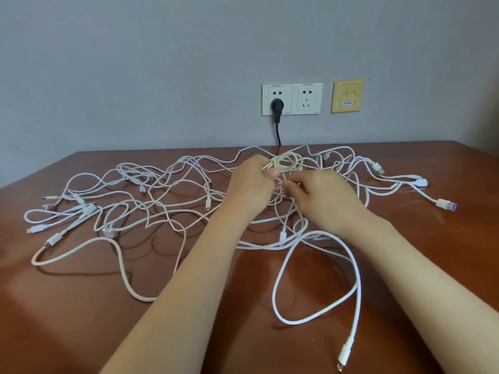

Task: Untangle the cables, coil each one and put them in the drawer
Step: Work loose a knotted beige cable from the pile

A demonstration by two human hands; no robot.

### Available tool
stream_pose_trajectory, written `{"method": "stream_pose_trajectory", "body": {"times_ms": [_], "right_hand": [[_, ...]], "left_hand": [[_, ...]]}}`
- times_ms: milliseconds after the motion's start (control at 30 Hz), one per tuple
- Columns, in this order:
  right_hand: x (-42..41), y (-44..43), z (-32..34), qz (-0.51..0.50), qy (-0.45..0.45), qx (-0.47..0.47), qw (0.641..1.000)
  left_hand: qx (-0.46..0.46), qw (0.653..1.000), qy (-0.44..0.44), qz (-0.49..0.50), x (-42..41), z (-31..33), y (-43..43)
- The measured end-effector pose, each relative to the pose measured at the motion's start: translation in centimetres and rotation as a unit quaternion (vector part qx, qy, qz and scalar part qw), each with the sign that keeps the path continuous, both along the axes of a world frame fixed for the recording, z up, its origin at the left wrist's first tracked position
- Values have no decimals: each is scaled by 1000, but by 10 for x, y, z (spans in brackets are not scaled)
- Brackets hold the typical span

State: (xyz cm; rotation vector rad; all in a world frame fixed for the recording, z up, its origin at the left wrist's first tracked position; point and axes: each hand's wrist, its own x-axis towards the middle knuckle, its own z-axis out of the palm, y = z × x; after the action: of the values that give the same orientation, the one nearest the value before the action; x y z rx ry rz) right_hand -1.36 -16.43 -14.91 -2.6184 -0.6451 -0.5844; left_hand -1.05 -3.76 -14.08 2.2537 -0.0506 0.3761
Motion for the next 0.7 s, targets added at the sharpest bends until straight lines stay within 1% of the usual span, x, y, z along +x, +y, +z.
{"method": "stream_pose_trajectory", "body": {"times_ms": [67,133,233,300,400,533,600,633,700], "right_hand": [[-4,0,2,-2,-45,-70,997],[-7,-1,5,10,-67,-119,991],[-9,-3,9,41,-89,-145,985],[-10,-6,12,38,-104,-133,985],[-7,-13,14,24,-110,-71,991],[-2,-21,14,-3,-55,51,997],[1,-25,16,-25,-17,130,991],[2,-27,18,-18,10,187,982],[2,-31,22,24,73,294,953]], "left_hand": [[5,1000,2,24,0,-1,1],[40,999,2,31,-1,-2,2],[70,997,11,22,-3,-3,3],[83,997,8,4,-4,-2,2],[113,992,2,-47,-4,-1,-1],[108,981,2,-160,-6,0,-2],[64,981,-4,-183,-6,1,-2],[29,981,-5,-190,-5,1,-2],[-33,980,-10,-198,-3,0,-2]]}}
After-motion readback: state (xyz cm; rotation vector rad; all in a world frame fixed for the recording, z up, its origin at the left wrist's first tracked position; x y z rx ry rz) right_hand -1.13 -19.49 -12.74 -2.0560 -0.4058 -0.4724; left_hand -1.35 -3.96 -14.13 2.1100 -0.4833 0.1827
